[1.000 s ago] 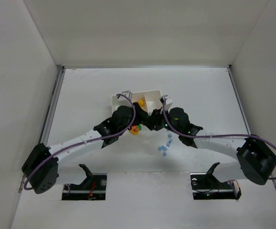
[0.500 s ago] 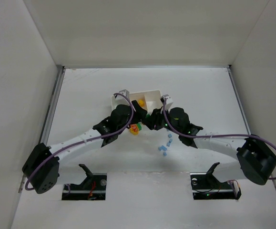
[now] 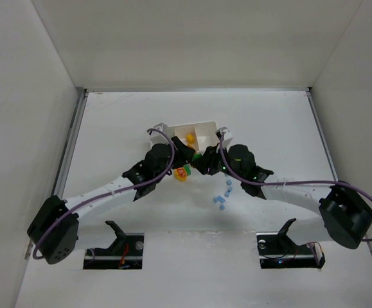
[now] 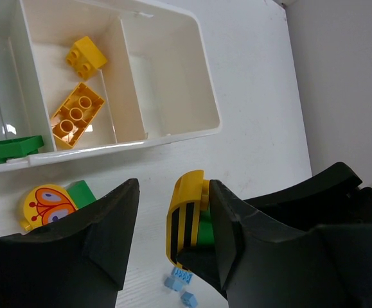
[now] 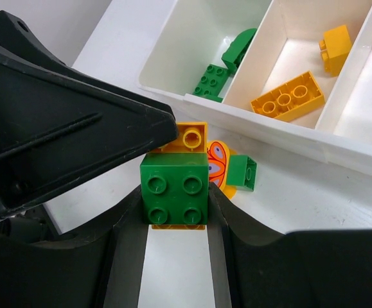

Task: Sort the legos into containers by color

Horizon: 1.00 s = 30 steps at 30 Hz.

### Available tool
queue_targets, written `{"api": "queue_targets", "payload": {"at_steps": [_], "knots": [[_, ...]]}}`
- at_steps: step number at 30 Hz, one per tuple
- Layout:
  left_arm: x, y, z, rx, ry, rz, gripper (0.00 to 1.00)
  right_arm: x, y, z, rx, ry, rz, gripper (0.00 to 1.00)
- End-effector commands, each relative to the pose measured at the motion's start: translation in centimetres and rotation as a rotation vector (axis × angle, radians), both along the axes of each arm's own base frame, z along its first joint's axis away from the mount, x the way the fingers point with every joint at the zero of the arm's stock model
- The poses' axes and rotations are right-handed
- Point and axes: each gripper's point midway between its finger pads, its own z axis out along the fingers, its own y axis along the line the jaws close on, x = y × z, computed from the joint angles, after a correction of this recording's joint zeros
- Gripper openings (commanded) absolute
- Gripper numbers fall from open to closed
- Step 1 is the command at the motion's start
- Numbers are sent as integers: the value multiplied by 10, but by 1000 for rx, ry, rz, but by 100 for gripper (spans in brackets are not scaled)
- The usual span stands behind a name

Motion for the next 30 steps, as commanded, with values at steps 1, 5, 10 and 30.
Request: {"api": "queue_targets", "payload": {"at_steps": [1, 5, 10, 30], "knots": [[0, -10, 12, -46, -27, -26, 43, 7, 10, 32, 64, -84, 8, 30], [-2, -13, 11, -38, -21, -38, 41, 7, 10, 34, 71, -88, 5, 30], [-5, -17, 7, -36, -13, -49, 40, 6, 12, 37, 87, -88, 13, 30], [-1, 0, 14, -33, -44, -16, 11, 4, 15, 35, 94, -84, 14, 59]]}}
